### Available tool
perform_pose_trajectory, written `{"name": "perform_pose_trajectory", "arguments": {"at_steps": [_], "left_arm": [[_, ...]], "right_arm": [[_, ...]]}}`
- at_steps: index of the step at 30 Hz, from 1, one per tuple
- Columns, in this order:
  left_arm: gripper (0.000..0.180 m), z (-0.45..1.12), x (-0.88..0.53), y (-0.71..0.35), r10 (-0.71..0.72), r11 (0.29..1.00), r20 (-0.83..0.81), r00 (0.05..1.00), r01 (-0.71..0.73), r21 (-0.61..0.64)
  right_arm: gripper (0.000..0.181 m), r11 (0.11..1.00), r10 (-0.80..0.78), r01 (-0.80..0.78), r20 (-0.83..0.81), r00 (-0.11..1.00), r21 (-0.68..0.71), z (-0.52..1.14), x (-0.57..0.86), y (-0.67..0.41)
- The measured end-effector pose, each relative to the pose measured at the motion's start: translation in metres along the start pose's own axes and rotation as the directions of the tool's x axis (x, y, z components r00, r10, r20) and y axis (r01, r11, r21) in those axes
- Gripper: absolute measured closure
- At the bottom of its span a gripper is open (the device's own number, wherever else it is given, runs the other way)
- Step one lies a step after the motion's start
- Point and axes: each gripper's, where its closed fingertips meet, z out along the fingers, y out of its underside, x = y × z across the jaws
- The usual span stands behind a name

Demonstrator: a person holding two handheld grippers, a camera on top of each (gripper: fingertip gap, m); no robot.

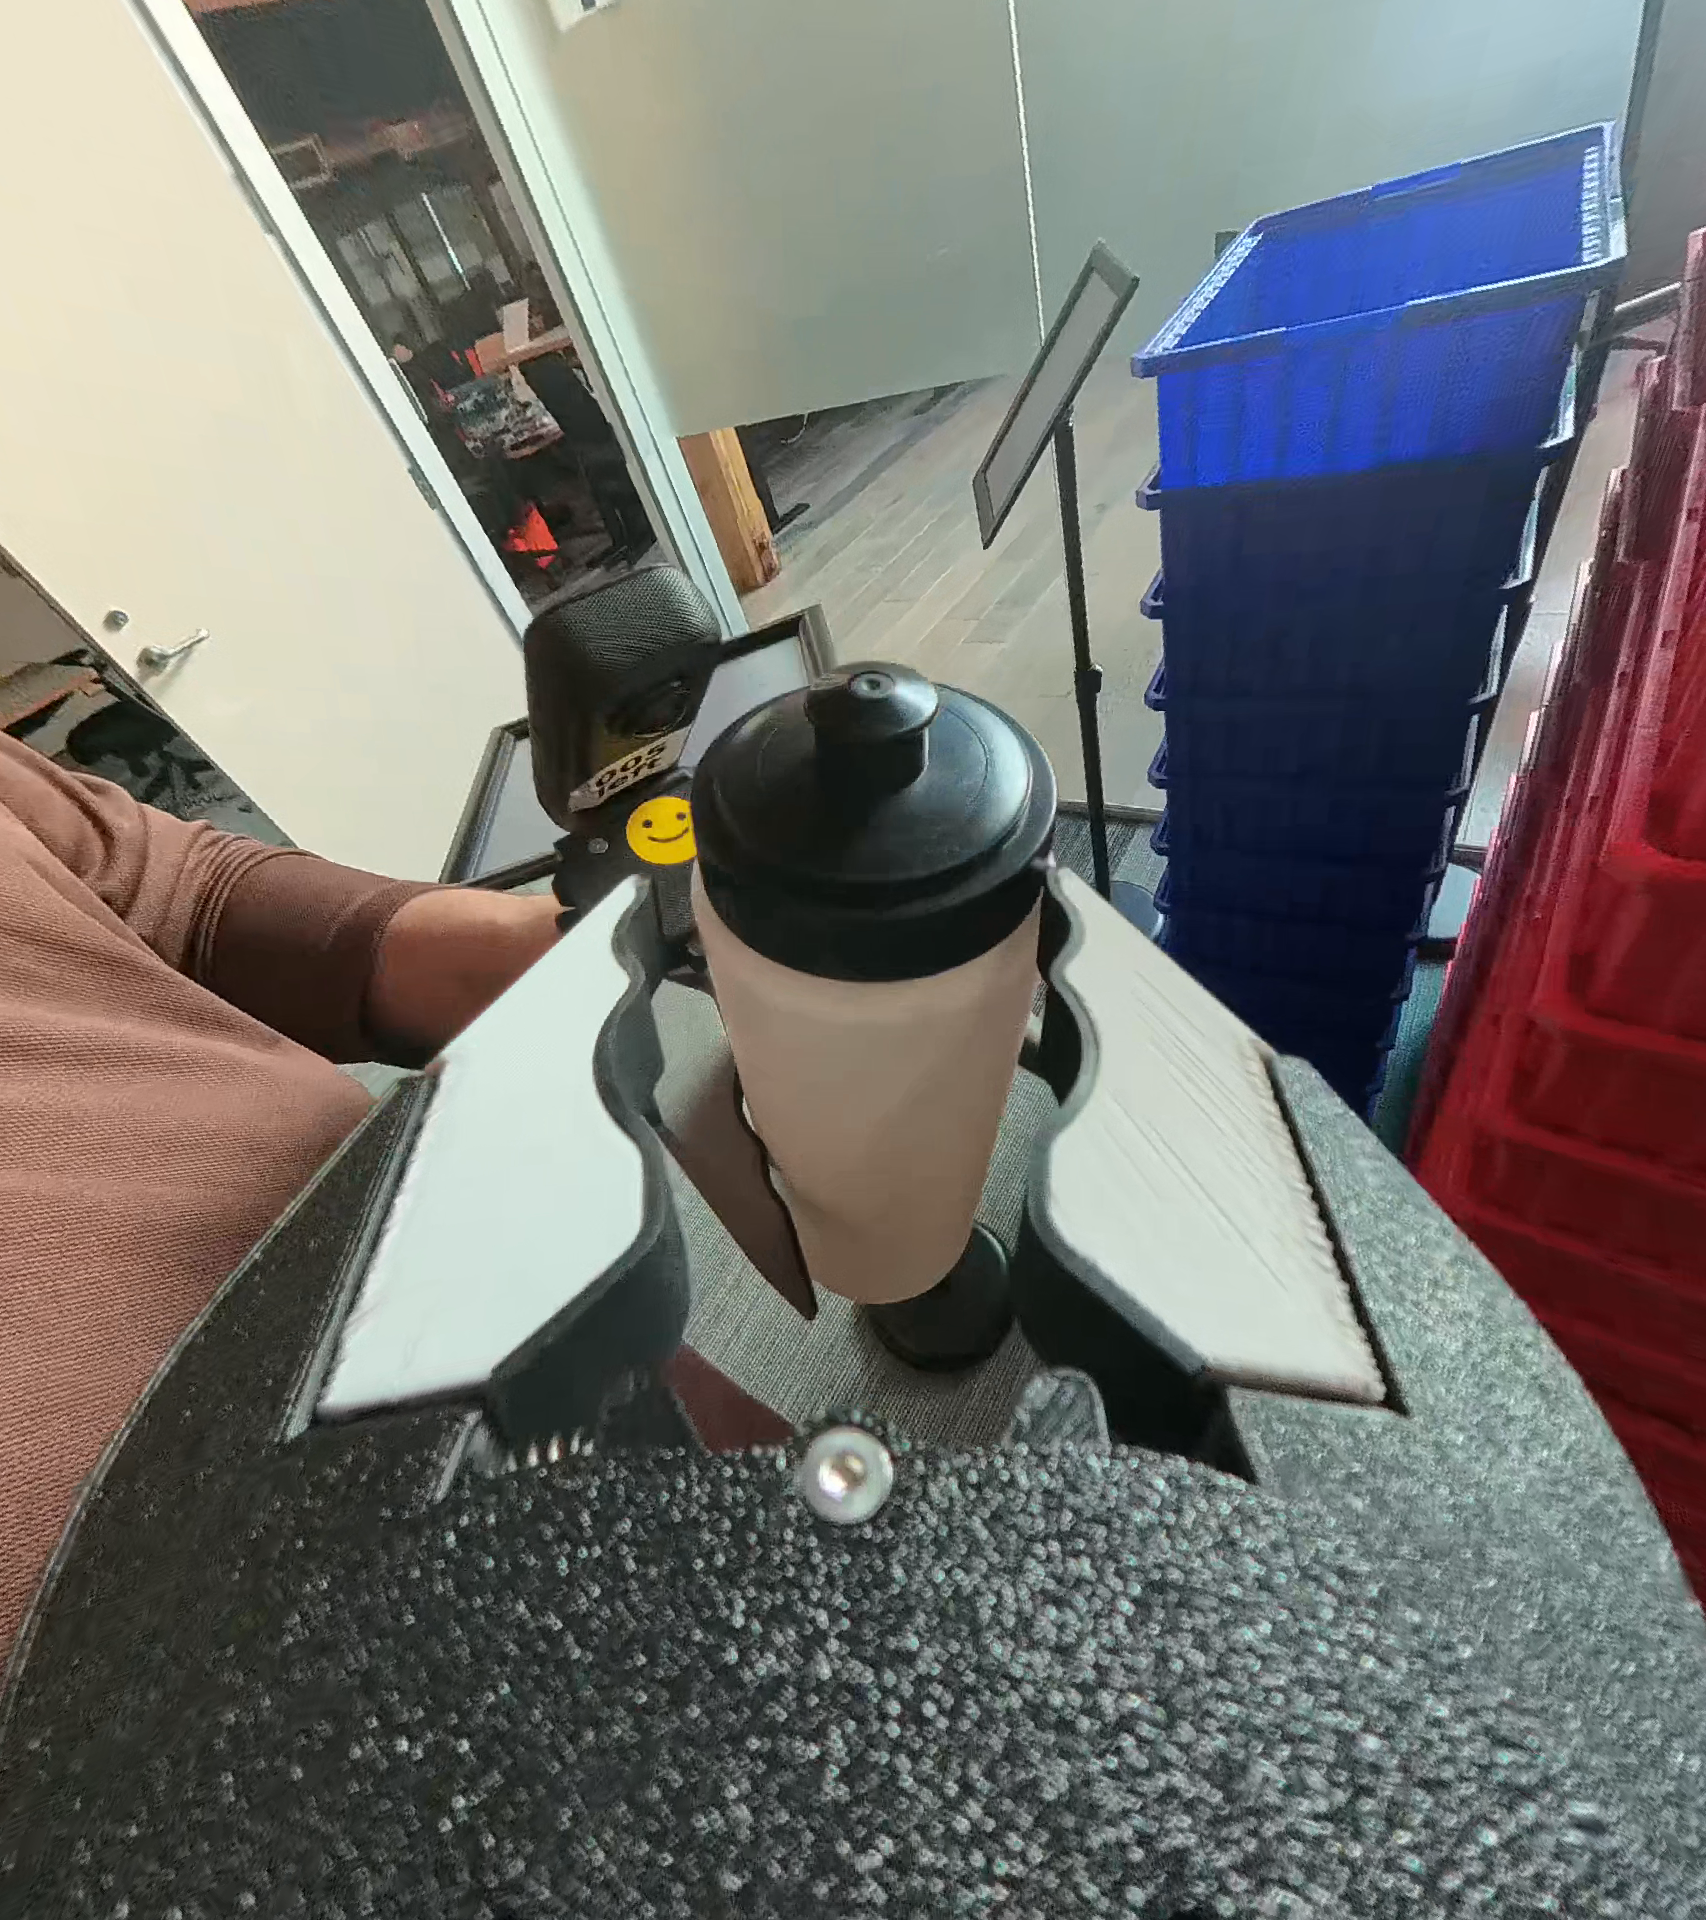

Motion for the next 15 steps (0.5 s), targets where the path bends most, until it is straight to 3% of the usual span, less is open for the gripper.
{"name": "perform_pose_trajectory", "arguments": {"at_steps": [8,11,15], "left_arm": [[0.081,-0.004,0.027,-0.014,-0.001,0.998,-0.176,0.984,0.011,0.054],[0.082,-0.001,0.011,-0.012,-0.008,0.999,-0.102,0.995,0.011,0.037],[0.082,-0.004,-0.008,-0.008,-0.037,0.999,-0.023,0.999,0.038,0.026]], "right_arm": [[0.097,0.998,0.038,-0.042,0.106,0.994,0.037,-0.003,0.001,-0.010],[0.096,0.996,0.072,-0.080,0.163,0.984,0.045,0.001,-0.007,-0.011],[0.093,1.000,0.017,-0.019,0.087,0.996,0.016,-0.001,-0.003,-0.003]]}}
